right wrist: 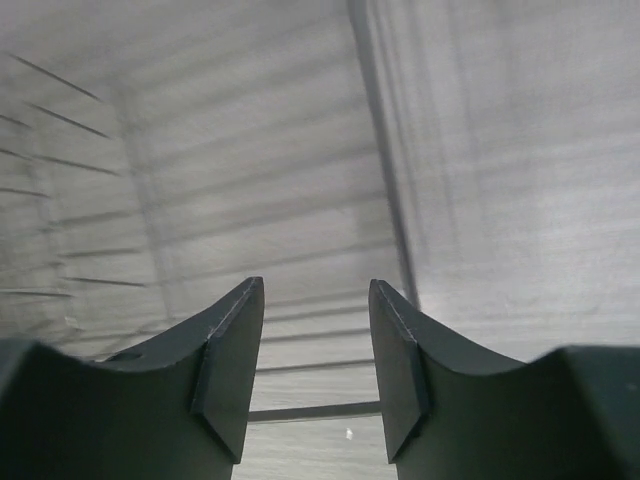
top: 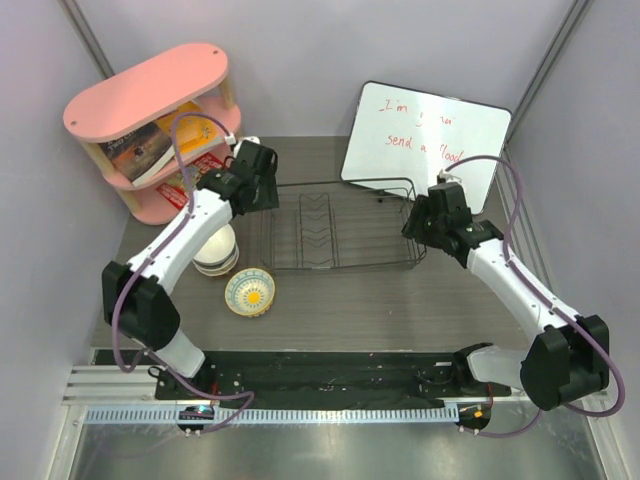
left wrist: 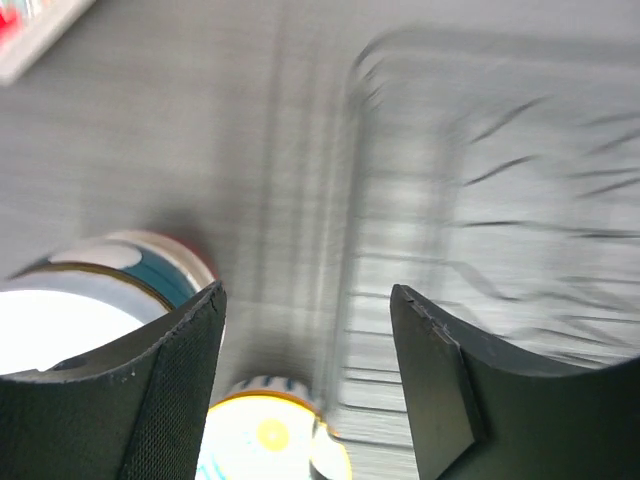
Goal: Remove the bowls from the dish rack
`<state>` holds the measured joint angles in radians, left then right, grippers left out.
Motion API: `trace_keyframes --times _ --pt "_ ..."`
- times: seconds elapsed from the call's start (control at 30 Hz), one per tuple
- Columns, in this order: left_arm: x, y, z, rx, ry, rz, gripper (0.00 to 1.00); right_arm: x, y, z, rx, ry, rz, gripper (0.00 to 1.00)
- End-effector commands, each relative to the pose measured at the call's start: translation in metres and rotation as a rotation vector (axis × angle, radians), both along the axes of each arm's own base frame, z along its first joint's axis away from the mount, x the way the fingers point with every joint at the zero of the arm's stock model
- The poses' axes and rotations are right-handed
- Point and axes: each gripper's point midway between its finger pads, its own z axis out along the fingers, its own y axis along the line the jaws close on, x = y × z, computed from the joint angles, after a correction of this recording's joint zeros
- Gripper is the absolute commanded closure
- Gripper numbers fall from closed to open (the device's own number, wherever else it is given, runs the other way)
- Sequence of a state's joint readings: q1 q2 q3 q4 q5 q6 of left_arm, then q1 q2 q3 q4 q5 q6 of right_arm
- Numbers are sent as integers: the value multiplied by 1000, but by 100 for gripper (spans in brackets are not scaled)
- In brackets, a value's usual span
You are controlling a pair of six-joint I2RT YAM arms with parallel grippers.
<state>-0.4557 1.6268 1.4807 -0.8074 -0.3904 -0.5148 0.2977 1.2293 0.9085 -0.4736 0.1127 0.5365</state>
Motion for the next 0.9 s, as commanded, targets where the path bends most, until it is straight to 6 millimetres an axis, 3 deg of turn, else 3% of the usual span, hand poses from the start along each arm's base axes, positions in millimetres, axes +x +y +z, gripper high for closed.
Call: trace_keyframes --times 0.0,0.1,0.2,0.37,0.43,0.47,0.57,0.87 --pt "8 -24 82 -191 -186 -69 31 21 4 90 26 -215 33 47" --pt "-4 -25 110 -244 -223 -72 30 23 6 138 49 -314 49 45" --pt "-20 -16 123 -257 -231 -60 29 18 8 157 66 -352 67 44" --pt "-54 -5 133 -315 -240 -38 26 6 -3 154 35 -348 39 40" --pt "-65 -2 128 -332 -243 -33 26 0 -11 144 15 -340 14 37" --pt "-74 2 138 -351 -278 -36 25 -1 -15 142 6 -341 0 37" --pt "-86 8 128 -358 -280 -31 24 -5 -15 131 1 -317 6 37" --pt "-115 28 150 -378 -387 -25 25 -11 -17 123 -19 -287 16 37"
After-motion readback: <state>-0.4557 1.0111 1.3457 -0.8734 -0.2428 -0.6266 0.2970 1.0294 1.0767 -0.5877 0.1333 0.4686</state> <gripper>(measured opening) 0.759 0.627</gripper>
